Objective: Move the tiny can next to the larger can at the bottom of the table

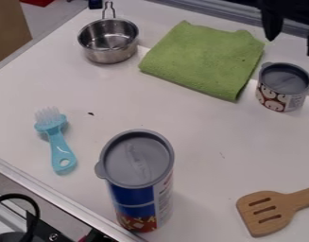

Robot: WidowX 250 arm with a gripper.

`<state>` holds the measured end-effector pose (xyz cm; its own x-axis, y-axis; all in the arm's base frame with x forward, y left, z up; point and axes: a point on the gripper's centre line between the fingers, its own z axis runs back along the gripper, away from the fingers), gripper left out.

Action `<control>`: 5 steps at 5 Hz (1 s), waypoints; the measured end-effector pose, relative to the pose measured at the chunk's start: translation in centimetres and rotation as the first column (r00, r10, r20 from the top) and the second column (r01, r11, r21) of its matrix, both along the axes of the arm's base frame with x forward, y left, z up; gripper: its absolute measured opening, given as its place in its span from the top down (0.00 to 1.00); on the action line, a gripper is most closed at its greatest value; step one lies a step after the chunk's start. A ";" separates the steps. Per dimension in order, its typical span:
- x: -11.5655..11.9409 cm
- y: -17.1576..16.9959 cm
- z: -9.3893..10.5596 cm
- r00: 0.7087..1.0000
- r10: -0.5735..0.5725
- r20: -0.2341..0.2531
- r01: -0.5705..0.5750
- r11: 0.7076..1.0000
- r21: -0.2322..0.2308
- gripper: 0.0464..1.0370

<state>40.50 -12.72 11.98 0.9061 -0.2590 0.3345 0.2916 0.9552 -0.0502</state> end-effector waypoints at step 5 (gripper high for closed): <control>0.7 -1.2 -4.3 0.999 0.032 -0.015 -0.032 0.999 0.001 0.04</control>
